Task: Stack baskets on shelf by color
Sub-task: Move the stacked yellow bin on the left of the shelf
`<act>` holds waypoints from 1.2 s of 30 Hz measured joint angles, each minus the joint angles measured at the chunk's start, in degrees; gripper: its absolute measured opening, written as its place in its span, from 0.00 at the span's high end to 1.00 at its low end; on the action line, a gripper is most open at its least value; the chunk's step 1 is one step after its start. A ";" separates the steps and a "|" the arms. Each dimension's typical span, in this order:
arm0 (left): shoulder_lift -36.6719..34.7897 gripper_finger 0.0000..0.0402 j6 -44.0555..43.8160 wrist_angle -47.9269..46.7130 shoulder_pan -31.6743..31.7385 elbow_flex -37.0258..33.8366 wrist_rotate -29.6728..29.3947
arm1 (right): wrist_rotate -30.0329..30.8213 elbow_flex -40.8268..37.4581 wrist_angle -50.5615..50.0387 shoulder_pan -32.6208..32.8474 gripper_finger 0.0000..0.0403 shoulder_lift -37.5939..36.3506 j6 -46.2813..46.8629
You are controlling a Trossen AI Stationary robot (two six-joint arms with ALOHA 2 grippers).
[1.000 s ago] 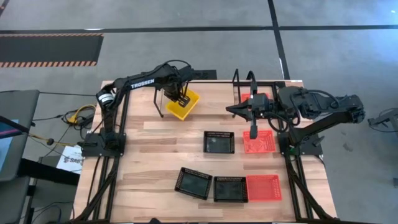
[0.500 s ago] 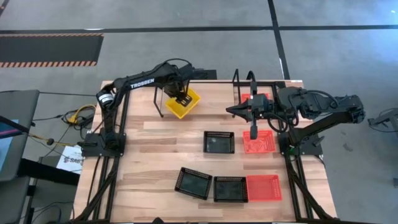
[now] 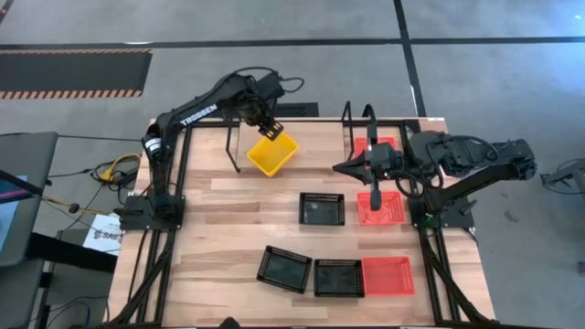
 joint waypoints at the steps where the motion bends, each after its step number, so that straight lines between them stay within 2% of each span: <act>1: 0.00 0.50 -0.26 -1.11 -0.48 1.47 0.56 | 0.00 0.00 -0.17 -0.01 0.98 -0.01 0.01; 3: -0.01 0.50 -0.64 -3.26 -2.15 4.30 0.75 | 0.05 0.00 -1.12 -0.13 0.99 0.12 0.14; 5: -0.18 0.51 0.22 -5.64 -4.62 6.74 -1.63 | 1.59 0.02 -1.93 -0.27 0.99 1.10 0.64; 8: -1.48 0.51 1.63 -7.85 -10.02 8.67 -8.40 | 4.07 -0.04 -4.33 -1.16 0.99 3.29 4.27; 12: -5.22 0.51 1.00 -8.74 -18.23 8.86 -18.09 | 4.46 0.01 -6.08 -3.15 0.99 8.55 7.00; 16: -9.33 0.51 -1.75 -8.82 -26.18 8.85 -23.67 | 4.04 -0.07 -7.08 -5.62 1.00 15.49 7.25; 18: -11.50 0.51 -3.43 -8.87 -29.84 8.75 -24.36 | 2.37 -0.04 -8.39 -7.59 1.00 18.62 8.95; 22: -15.40 0.51 -6.38 -8.84 -36.18 8.75 -24.49 | -4.68 -0.06 -7.94 -11.18 1.00 24.90 11.62; 31: -18.64 0.51 -9.10 -8.81 -45.91 8.71 -21.01 | -22.28 -0.02 5.95 -14.07 1.00 36.13 13.58; 36: -18.62 0.51 -8.83 -8.80 -48.55 8.68 -20.13 | -22.94 -0.04 4.87 -15.46 1.00 40.58 14.58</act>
